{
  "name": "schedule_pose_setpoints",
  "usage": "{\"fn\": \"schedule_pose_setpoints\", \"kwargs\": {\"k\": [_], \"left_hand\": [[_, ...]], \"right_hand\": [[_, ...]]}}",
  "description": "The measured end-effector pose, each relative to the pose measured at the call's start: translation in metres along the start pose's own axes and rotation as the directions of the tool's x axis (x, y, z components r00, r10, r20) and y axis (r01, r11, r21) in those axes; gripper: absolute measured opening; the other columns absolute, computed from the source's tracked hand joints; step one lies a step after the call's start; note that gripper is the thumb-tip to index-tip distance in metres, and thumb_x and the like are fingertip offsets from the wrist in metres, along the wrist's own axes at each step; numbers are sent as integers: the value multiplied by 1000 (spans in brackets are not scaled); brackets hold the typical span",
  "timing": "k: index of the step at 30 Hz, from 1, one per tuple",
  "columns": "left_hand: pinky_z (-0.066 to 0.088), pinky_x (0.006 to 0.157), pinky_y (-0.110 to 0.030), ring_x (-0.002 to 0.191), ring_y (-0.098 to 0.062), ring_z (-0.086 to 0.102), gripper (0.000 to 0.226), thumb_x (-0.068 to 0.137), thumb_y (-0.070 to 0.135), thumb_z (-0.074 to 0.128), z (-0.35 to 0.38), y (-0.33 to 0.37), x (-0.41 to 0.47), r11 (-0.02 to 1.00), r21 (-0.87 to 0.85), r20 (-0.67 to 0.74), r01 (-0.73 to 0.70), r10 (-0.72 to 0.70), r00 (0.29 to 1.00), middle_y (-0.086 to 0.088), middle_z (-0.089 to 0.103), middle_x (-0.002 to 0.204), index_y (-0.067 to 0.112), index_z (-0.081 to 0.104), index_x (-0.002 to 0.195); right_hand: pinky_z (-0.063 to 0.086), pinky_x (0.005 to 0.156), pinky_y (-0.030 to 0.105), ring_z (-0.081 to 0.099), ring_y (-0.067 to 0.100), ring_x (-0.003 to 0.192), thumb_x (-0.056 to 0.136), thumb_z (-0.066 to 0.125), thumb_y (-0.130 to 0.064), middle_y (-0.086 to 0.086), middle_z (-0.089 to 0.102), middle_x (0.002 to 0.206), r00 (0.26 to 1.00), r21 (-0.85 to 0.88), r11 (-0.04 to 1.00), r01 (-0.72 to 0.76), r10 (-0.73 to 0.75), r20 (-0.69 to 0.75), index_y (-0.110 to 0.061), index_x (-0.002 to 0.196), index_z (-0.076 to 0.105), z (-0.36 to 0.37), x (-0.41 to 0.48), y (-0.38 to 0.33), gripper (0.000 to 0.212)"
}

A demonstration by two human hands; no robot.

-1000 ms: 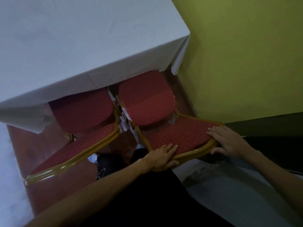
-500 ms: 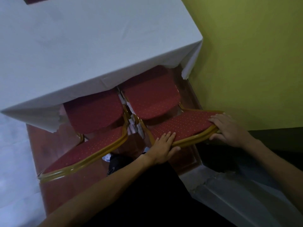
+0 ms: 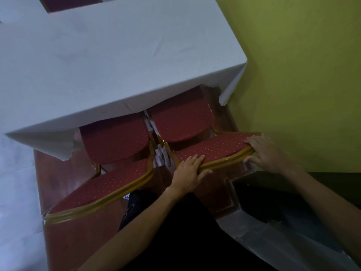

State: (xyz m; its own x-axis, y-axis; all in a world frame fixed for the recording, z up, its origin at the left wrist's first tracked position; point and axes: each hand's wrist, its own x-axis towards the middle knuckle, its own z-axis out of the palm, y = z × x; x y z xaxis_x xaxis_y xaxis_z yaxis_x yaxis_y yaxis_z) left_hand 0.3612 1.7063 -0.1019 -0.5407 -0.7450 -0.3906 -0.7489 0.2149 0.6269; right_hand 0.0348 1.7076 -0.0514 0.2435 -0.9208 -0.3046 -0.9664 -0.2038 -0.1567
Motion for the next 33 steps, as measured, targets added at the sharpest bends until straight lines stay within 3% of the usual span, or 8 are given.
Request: {"fn": "schedule_pose_setpoints", "kwargs": {"k": [9, 15, 21, 33], "left_hand": [[19, 120, -45, 144, -25, 28, 77, 92, 75, 27, -19, -14, 1, 999, 41, -12, 26, -26, 1000, -5, 34, 157, 26, 30, 152], [25, 118, -45, 142, -27, 33, 87, 86, 81, 20, -22, -18, 0, 999, 42, -29, 29, -27, 999, -6, 38, 155, 24, 35, 150], [31, 115, -46, 140, -29, 36, 97, 79, 88, 12, -20, -18, -1, 999, 27, -42, 43, -42, 998, -7, 40, 153, 25, 36, 149], [30, 114, -48, 141, -30, 35, 96, 81, 87, 16, -8, -9, -15, 999, 14, 11, 38, -38, 999, -9, 39, 154, 22, 36, 149]], "right_hand": [[33, 108, 49, 52, 29, 110, 86, 29, -83, 8, 58, 119, 997, 3, 999, -32, 32, -71, -7, 126, 56, 9, 13, -13, 90], [38, 103, 53, 53, 32, 108, 87, 27, -83, 12, 59, 117, 993, 16, 999, -45, 46, -104, -2, 123, 58, 11, 15, -23, 93], [35, 105, 51, 54, 31, 109, 87, 28, -82, 12, 61, 116, 992, 11, 998, -64, 64, -111, -2, 121, 58, 16, 8, -26, 92], [32, 110, 52, 53, 28, 114, 86, 29, -83, 9, 60, 121, 994, 69, 995, -66, 72, -86, -6, 126, 57, 21, -16, -26, 91]]}}
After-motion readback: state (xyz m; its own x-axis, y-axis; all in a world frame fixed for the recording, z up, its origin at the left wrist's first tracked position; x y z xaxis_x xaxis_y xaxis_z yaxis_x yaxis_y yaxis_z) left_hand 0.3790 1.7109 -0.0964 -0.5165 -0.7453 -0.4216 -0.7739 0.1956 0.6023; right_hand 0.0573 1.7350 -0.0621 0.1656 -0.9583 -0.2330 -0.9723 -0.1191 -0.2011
